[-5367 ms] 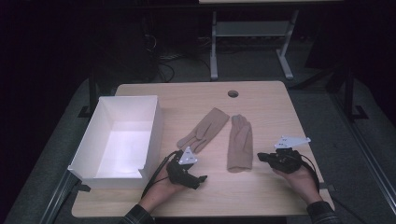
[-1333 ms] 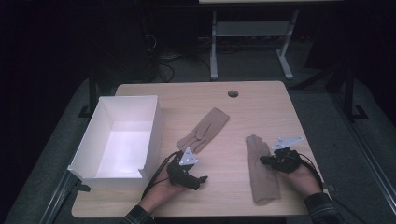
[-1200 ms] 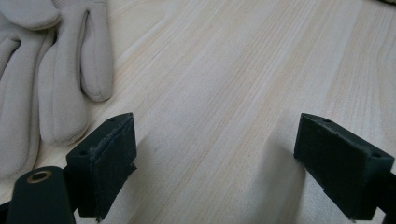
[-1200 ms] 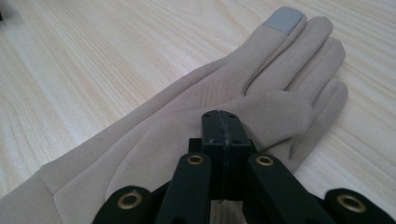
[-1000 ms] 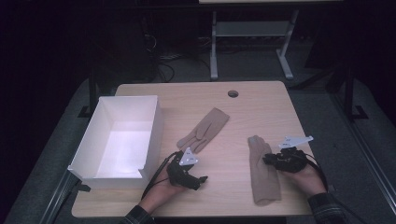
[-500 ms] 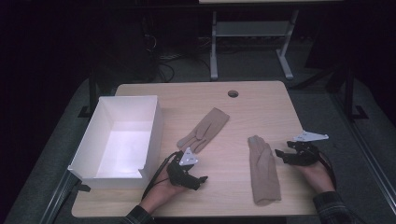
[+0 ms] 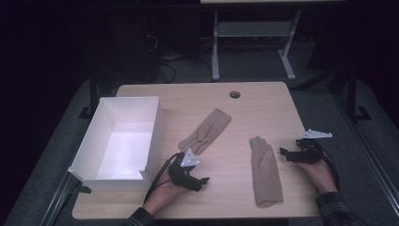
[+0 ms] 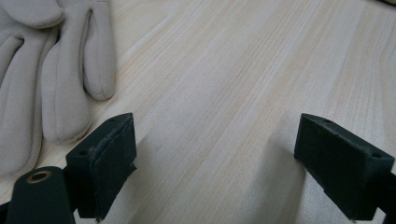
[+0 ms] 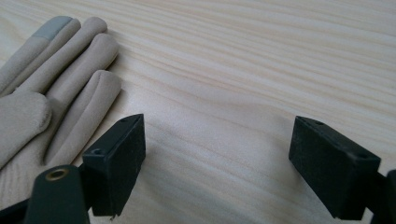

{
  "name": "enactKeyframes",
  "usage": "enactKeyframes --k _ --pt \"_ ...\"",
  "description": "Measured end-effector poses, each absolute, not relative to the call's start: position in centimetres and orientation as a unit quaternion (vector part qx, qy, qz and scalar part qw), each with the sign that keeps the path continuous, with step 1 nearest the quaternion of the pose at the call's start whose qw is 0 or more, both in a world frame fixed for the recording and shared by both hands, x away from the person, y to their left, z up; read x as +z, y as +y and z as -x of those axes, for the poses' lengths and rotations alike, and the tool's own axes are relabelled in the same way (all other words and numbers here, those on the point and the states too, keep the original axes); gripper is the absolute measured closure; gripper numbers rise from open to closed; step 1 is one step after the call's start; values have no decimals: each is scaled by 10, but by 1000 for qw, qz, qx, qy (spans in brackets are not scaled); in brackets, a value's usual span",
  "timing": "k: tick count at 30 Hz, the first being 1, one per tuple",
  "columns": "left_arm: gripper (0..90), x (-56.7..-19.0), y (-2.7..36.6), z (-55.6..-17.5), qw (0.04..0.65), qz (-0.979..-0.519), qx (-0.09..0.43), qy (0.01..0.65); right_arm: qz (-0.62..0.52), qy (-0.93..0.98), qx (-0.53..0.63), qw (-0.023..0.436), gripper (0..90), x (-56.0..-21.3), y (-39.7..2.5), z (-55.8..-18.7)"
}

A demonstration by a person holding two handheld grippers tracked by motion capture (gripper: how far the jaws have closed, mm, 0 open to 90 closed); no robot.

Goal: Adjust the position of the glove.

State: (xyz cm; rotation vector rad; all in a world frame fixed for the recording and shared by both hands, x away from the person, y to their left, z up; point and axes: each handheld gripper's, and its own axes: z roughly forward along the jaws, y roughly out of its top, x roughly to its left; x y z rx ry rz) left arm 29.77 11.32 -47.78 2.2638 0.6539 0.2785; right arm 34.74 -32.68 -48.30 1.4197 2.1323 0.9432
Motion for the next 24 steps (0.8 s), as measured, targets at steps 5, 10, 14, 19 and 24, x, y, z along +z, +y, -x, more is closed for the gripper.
enactKeyframes --k 5,10,14,19,24 --pt "165 -475 112 -297 367 -887 109 260 -509 765 337 204 166 -483 -326 -348" --pt "310 -467 110 -298 359 -886 88 280 -509 765 337 204 166 -483 -326 -348" --pt "489 -460 109 -302 363 -882 84 290 -507 767 338 204 167 -483 -325 -348" --pt "699 -449 106 -315 358 -881 81 299 -504 768 339 202 167 -483 -325 -348" --pt "844 -442 100 -331 353 -882 83 300 -503 769 340 200 166 -483 -325 -348"
